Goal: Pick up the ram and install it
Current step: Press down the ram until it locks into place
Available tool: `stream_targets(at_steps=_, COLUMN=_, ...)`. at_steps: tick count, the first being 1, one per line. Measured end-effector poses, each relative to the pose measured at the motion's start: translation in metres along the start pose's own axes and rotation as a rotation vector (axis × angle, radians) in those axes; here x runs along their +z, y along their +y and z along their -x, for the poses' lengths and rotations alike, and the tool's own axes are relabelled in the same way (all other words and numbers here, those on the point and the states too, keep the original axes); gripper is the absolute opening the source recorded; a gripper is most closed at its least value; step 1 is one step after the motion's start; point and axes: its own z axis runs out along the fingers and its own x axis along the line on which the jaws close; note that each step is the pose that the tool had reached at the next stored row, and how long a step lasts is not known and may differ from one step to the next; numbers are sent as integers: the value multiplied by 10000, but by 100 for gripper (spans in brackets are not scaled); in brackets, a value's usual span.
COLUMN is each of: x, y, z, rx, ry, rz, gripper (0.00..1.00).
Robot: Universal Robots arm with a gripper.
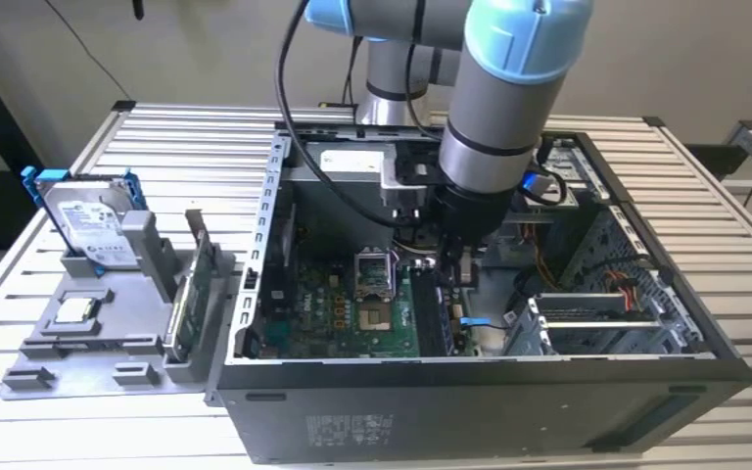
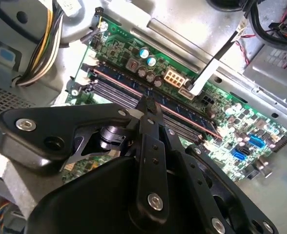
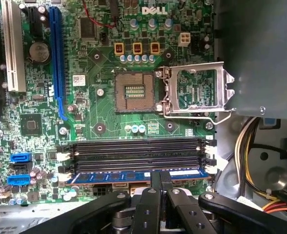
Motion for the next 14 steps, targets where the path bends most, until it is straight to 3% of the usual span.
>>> stream_targets(at_steps=7, x=19, y=-38, z=-28, rx=-146, ry=0, rz=17, gripper=11)
stream_targets(at_steps=14, x=56, y=-42, z=-109, rx=-373, ry=1, rz=29, gripper=11)
